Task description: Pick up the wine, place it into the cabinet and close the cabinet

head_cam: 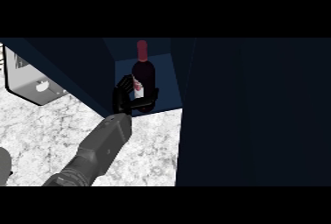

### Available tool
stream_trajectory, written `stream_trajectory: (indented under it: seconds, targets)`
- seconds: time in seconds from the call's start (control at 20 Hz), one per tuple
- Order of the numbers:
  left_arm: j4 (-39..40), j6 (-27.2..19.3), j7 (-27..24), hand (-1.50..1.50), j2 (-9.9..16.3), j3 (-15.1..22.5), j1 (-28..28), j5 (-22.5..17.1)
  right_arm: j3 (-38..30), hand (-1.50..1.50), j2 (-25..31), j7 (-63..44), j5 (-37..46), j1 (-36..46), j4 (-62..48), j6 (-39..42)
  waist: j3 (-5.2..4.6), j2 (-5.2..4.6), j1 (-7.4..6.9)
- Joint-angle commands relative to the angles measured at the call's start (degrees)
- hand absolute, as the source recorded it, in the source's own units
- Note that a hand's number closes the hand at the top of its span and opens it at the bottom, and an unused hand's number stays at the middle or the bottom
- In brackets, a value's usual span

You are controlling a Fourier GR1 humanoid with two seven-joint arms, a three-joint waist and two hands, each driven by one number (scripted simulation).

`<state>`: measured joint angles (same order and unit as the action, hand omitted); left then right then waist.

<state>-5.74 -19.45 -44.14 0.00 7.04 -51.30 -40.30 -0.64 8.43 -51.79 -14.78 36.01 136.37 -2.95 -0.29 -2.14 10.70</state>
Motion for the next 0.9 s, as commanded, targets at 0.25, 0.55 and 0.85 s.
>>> stream_trajectory:
  seconds: [0.25,0.55,0.85]
  targets:
    - [-1.50,-3.55,0.91,1.50,0.00,1.65,-2.75,-1.80,-0.46,-1.50,-0.15,0.07,-1.08,-0.12,0.63,-0.01,0.00,-0.02,0.39]
    - [-2.13,-4.80,2.69,1.50,0.00,1.70,-5.70,-3.65,-1.85,-1.50,0.46,1.42,-2.13,-1.34,-0.08,1.47,0.12,-0.20,-0.48]
    - [-0.57,-7.65,6.29,1.50,0.00,2.05,-11.49,-3.48,-1.27,-1.50,0.25,1.60,-1.16,-2.37,0.87,1.51,0.15,-0.34,-1.29]
